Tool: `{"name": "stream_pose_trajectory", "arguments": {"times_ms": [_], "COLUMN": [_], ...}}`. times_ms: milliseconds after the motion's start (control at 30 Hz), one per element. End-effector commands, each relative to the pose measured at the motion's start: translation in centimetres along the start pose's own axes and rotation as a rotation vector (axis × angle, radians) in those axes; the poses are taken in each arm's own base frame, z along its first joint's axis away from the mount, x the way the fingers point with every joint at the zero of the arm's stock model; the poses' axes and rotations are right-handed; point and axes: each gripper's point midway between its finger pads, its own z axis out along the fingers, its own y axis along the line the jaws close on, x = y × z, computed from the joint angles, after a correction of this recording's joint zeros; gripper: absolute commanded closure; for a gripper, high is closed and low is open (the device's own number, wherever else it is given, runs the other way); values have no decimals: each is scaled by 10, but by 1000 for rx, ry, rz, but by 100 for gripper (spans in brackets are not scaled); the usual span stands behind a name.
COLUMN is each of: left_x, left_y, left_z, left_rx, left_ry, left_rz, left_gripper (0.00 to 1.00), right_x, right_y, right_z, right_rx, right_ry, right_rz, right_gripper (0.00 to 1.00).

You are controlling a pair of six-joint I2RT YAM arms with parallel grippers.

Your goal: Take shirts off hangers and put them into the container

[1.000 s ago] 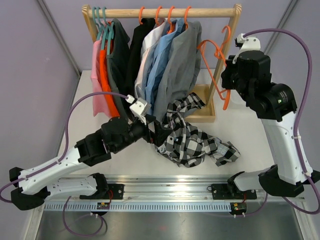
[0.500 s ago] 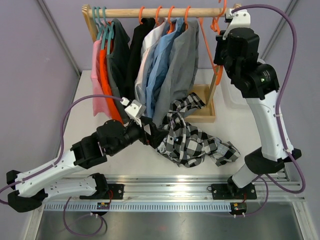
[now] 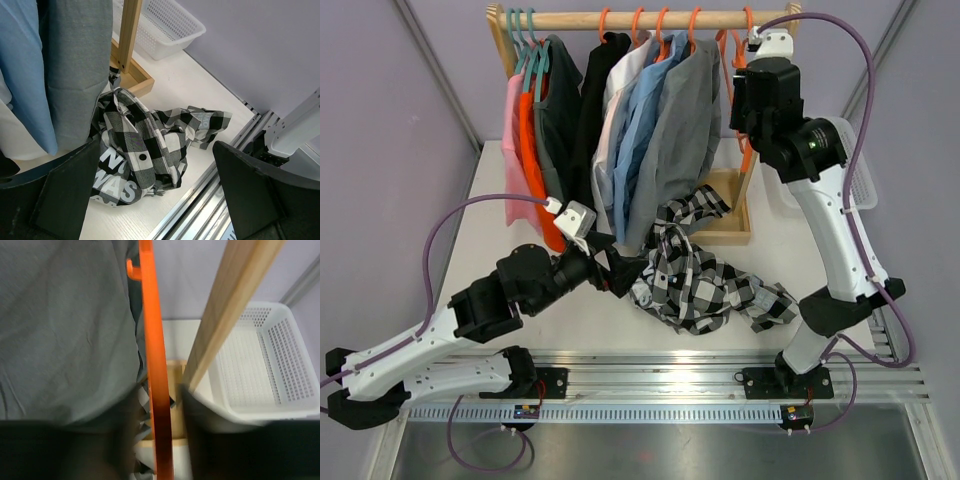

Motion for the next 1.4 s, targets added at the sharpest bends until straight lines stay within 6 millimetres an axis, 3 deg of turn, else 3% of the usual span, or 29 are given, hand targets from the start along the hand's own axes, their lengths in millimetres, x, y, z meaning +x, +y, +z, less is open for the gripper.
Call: {"name": "stream_pose_trajectory", "arguments": {"times_ms": [0, 33, 67, 100, 133, 167, 200, 233, 267, 300, 333, 367, 400, 433, 533, 600, 700, 733, 900, 967, 1133, 1233, 1367], "left_x": [-6, -6, -6, -6, -5, -5, -5, -5, -4, -3, -3, -1, 1, 0, 3, 5, 6, 6, 1, 0, 6, 6, 6], "left_y": [1, 1, 2, 2, 3, 3, 5, 6, 6, 7, 6, 7, 7, 7, 4, 2, 1, 2, 5, 8, 15, 18, 21], "left_z": [0, 0, 0, 0, 1, 1, 2, 2, 4, 4, 4, 6, 9, 10, 17, 20, 20, 19, 10, 4, -2, -6, -10], "left_rx": [-11, -11, -16, -19, -23, -26, -36, -39, -45, -46, -45, -50, -51, -54, -52, -47, -48, -52, -59, -62, -85, -92, -105], "left_ry": [-31, -31, -31, -31, -29, -29, -30, -30, -23, -20, -18, -12, -5, -6, 15, 26, 30, 32, 9, 1, 4, 0, -1], "left_rz": [-18, -17, -16, -13, -12, -10, -7, -6, -3, 0, 3, 5, 10, 12, 13, 8, 3, 3, -20, -25, -36, -39, -34], "left_gripper": [1, 1, 1, 1, 1, 1, 1, 1, 1, 1, 1, 1, 1, 1, 1, 1, 1, 1, 1, 1, 1, 1, 1], "right_x": [5, 4, 12, 2, 1, 19, 17, 28, 58, 70, 89, 129, 146, 189, 251, 274, 294, 293, 327, 336, 383, 417, 463], "right_y": [-23, -28, -31, -39, -48, -52, -67, -72, -71, -76, -68, -58, -50, -25, 14, 44, 77, 83, 104, 121, 159, 169, 167], "right_z": [-36, -46, -51, -79, -90, -92, -117, -123, -118, -129, -130, -121, -124, -121, -120, -128, -129, -127, -102, -94, -69, -55, -45], "right_rx": [33, 38, 45, 25, 45, 58, 56, 60, 68, 56, 14, -3, -38, -119, -200, -250, -278, -272, -217, -254, -273, -240, -171], "right_ry": [16, 9, 19, -29, -54, -24, -61, -50, 13, 23, 74, 168, 206, 316, 442, 484, 501, 488, 514, 519, 579, 622, 685], "right_rz": [66, 77, 75, 115, 135, 121, 181, 192, 163, 207, 209, 179, 229, 214, 247, 217, 137, 124, 13, 16, -7, -33, -43], "right_gripper": [25, 4, 1, 1, 1, 1, 0, 1, 1, 0, 0, 1, 1, 1, 1, 1, 1, 1, 1, 1, 0, 1, 0]}}
